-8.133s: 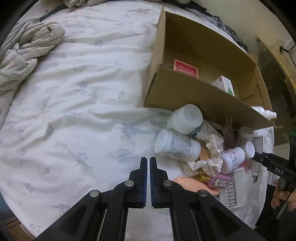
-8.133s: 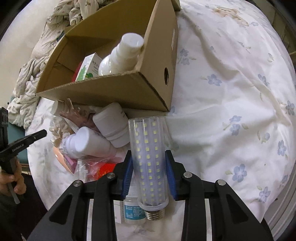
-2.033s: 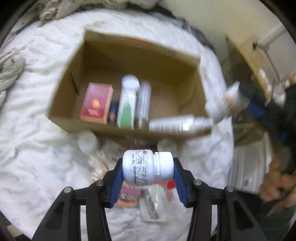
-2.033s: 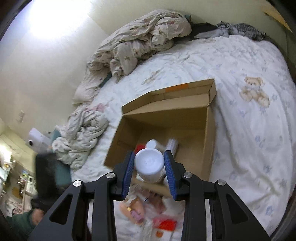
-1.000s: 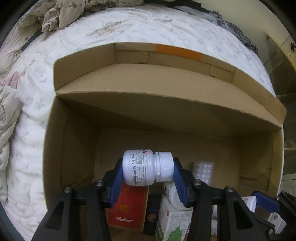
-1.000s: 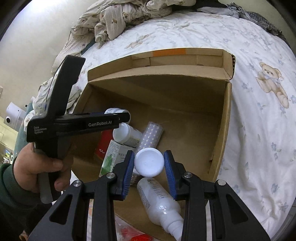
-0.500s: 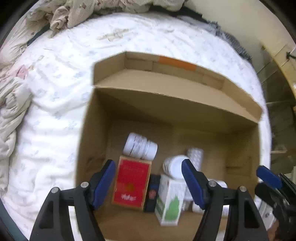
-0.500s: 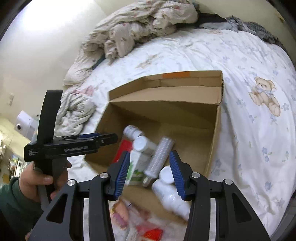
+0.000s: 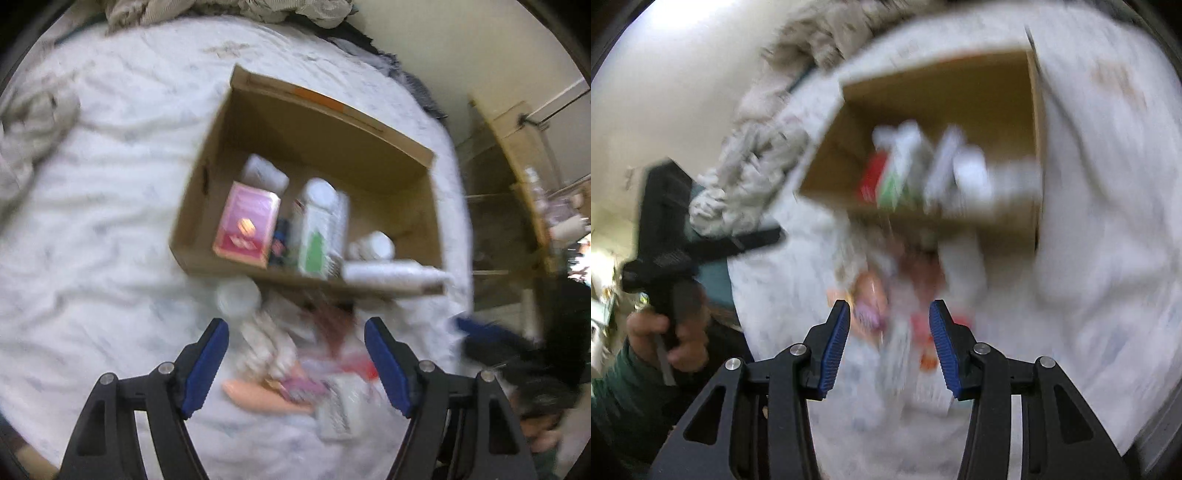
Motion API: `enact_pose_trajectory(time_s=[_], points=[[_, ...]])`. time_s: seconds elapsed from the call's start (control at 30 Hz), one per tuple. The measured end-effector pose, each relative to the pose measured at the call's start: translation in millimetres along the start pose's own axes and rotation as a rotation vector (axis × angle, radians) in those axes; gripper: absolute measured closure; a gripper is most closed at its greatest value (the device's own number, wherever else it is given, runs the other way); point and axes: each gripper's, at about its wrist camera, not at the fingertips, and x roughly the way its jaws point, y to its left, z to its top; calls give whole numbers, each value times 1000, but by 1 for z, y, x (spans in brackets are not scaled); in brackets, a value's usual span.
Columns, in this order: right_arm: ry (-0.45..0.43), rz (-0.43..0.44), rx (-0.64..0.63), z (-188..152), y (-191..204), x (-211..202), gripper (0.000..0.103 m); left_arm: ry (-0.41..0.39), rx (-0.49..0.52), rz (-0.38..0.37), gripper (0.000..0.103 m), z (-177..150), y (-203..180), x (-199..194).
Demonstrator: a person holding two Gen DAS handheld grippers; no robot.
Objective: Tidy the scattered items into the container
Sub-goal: 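Reach the right gripper to the clear plastic bag and grasp it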
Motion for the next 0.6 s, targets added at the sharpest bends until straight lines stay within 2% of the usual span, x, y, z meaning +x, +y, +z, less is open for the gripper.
enact_pose_trajectory(time_s=[0.17,0.37,0.43,0.5,0.6], points=[[177,-47,13,-28,1,52,52,-39,-23,-22,27,-18,13,-4],[202,-12,-39,-24,15,75,55,-60,-75,-51,27,-15,19,-4],[220,-15,-44,-23,18,85,69,-63,-75,-58,27,-13,18,-3],[230,-48,-64,-26,20,91,80,-54,-58,-60,27,-14,16,-2],[220,-85,-100,-28,23,90,84,-36,-25,-64,27,-16,10,1]])
